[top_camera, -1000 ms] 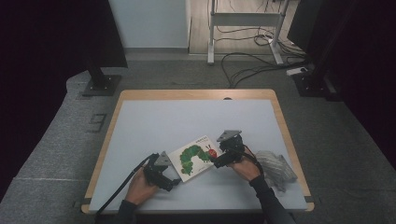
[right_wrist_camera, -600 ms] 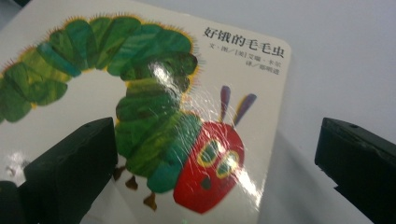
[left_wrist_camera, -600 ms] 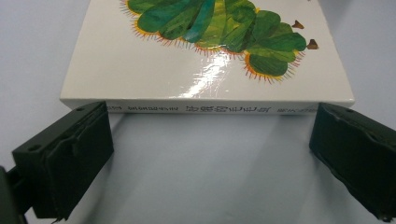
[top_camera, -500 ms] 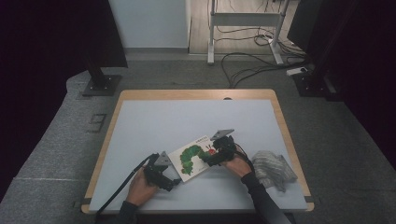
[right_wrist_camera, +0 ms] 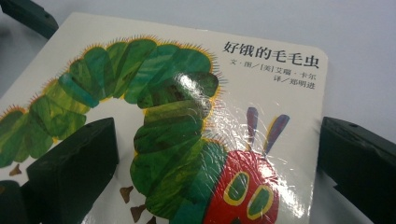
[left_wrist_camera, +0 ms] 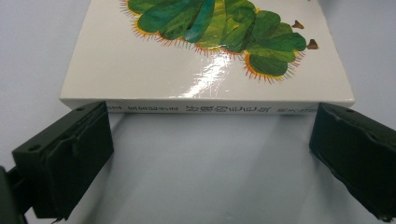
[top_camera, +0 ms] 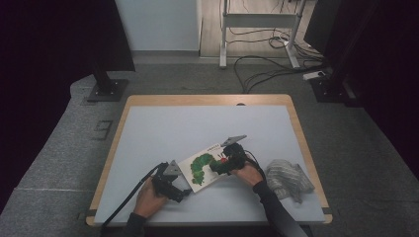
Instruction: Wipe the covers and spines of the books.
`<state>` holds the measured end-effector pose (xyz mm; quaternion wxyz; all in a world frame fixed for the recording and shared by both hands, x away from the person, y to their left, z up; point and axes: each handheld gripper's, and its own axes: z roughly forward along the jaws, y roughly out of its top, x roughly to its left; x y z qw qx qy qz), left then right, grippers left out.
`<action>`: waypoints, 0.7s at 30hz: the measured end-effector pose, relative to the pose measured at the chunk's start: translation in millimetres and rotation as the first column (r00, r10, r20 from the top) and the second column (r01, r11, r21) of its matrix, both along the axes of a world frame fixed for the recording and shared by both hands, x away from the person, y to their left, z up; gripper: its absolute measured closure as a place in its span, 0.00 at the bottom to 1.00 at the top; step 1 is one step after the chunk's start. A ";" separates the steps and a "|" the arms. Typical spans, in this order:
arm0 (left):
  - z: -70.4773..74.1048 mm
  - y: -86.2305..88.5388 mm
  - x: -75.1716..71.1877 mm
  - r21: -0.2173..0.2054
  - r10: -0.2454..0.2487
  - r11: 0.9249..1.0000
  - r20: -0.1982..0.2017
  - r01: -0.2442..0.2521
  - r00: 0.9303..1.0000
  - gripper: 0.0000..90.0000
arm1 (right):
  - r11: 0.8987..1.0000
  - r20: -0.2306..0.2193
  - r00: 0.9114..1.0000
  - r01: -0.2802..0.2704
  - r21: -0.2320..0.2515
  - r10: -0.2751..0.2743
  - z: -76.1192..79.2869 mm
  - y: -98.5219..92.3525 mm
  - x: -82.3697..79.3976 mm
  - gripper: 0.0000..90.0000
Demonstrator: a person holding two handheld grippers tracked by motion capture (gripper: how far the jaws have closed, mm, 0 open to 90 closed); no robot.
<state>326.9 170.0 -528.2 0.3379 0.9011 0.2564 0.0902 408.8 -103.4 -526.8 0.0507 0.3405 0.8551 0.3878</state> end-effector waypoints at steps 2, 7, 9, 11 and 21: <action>0.0 0.0 0.0 0.000 0.000 1.000 0.000 0.000 1.000 0.00 | 1.000 -0.010 1.000 0.007 0.009 -0.006 1.3 -1.0 0.7 0.01; 0.0 0.0 0.0 0.000 0.000 1.000 0.000 0.000 1.000 0.00 | 1.000 -0.011 1.000 0.011 0.015 -0.011 7.0 -3.8 -0.6 0.04; 0.0 0.0 0.0 0.000 0.000 1.000 0.000 0.000 1.000 0.00 | 1.000 -0.006 1.000 0.012 0.016 -0.012 9.9 -4.3 -2.2 0.04; 0.0 0.0 0.0 0.000 0.000 1.000 0.000 0.000 1.000 0.00 | 1.000 0.002 1.000 0.013 0.018 -0.013 13.0 -4.7 -4.0 0.04; 0.0 0.1 0.0 -0.001 -0.001 1.000 0.000 0.001 1.000 0.00 | 0.999 0.038 0.999 0.016 0.040 -0.017 27.4 -9.2 -13.6 0.04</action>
